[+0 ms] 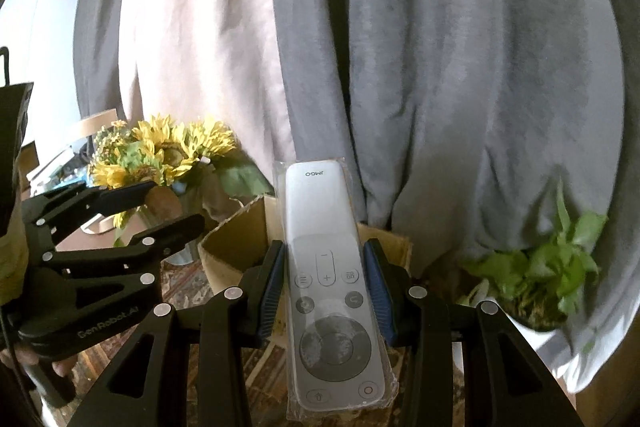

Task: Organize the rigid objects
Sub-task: 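Lift and carry the remote and brown handle with both tools over the box, then lower the remote and brown handle into the box and open both tools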

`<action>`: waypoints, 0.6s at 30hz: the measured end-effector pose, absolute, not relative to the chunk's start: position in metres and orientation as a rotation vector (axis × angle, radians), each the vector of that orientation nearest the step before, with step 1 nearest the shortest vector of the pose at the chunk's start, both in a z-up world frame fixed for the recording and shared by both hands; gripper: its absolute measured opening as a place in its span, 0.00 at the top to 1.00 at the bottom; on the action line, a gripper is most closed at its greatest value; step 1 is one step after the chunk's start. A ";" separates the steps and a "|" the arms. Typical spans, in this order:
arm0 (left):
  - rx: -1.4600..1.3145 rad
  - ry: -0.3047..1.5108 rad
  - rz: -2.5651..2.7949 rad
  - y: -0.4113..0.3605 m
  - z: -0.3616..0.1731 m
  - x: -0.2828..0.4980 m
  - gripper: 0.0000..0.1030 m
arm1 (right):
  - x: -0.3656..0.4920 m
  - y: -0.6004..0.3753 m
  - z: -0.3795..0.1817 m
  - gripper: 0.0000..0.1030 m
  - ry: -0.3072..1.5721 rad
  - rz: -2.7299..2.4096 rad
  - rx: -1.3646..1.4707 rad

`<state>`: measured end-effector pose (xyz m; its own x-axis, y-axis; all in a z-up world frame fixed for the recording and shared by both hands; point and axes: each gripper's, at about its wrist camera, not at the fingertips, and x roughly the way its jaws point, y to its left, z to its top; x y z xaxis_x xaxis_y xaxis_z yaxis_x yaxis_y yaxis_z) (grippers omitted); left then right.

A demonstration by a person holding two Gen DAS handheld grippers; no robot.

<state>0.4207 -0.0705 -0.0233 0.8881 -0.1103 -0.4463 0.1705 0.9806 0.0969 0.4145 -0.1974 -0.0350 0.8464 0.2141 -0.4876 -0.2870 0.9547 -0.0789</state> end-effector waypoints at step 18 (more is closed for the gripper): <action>0.240 0.579 -0.223 -0.087 -0.044 0.496 0.47 | 0.511 -0.194 -0.052 0.60 0.610 0.432 -0.294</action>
<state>0.4963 -0.0872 -0.0445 0.8145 -0.1402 -0.5630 0.2740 0.9483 0.1602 0.5113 -0.1937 -0.0516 0.7358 0.3018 -0.6062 -0.4715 0.8709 -0.1388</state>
